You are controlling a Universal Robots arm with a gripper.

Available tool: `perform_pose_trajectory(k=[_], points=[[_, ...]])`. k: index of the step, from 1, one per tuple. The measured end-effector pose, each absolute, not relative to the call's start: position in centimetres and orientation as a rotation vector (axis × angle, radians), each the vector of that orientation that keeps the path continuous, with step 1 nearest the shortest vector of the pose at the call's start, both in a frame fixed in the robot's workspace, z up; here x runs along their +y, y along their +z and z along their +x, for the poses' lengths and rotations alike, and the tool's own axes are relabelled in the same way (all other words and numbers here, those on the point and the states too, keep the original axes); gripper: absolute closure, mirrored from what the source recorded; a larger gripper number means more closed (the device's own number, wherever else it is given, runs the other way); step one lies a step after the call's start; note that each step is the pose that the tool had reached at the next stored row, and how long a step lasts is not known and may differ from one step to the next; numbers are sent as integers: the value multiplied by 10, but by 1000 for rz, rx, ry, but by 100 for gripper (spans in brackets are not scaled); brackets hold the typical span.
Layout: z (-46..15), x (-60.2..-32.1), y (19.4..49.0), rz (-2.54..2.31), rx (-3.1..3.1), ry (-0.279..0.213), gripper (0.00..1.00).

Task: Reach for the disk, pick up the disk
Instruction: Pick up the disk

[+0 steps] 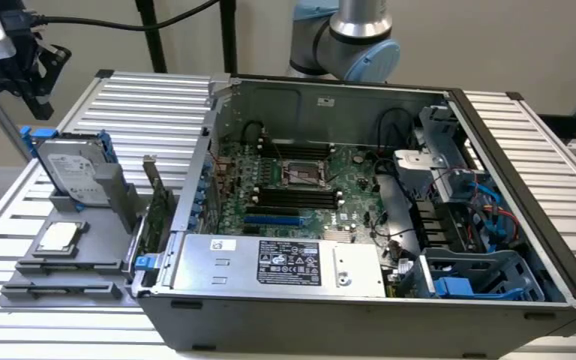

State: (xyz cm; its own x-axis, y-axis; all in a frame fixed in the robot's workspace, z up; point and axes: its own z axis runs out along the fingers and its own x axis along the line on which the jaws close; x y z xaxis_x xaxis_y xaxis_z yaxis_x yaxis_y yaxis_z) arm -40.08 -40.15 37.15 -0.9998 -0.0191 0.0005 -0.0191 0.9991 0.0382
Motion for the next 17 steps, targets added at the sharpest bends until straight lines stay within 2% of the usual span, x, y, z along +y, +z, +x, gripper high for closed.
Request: perform_pose_trajectory(k=[17], points=[[-425, -390, 370, 30, -3140, -56, 89]])
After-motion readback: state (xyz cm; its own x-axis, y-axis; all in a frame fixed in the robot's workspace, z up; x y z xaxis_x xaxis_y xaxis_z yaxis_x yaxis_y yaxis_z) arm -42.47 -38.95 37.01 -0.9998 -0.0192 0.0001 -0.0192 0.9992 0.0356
